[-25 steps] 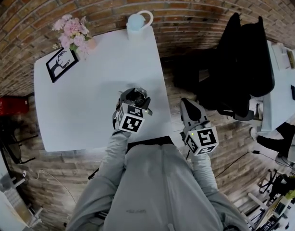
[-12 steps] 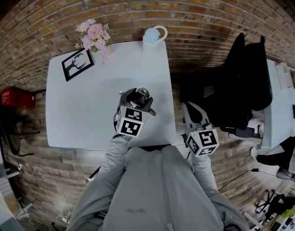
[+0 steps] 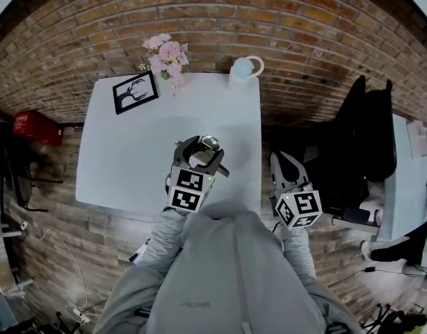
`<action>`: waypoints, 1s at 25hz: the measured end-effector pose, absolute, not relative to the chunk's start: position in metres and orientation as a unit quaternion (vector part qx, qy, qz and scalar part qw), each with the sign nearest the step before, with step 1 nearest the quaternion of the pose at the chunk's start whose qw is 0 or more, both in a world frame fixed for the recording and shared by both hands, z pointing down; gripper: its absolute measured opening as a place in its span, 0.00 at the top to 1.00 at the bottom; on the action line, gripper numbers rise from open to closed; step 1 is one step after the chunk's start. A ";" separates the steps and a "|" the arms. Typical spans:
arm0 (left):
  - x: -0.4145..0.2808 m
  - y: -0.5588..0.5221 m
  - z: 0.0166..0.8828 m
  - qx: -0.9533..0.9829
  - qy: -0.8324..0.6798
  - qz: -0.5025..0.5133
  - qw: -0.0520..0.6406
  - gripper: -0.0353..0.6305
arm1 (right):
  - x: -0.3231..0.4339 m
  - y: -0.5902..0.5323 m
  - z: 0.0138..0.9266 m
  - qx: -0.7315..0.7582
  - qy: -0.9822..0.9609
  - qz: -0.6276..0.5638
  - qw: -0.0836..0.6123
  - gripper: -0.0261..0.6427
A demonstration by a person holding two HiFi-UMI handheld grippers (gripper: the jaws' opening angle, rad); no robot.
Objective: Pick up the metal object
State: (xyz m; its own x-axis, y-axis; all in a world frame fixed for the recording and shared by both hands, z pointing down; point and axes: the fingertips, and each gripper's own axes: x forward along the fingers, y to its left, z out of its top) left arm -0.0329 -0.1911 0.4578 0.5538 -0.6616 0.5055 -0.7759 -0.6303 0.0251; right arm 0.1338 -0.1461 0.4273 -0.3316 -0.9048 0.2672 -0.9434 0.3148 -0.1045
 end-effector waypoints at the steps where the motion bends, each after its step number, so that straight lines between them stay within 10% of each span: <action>1: -0.037 -0.190 0.455 0.871 -0.418 0.225 0.125 0.49 | 0.133 -0.147 0.426 0.571 -0.808 0.119 0.079 0.92; 25: -0.091 -0.169 0.422 0.845 -0.497 0.132 0.146 0.49 | 0.133 -0.160 0.417 0.543 -0.829 0.100 0.088 0.93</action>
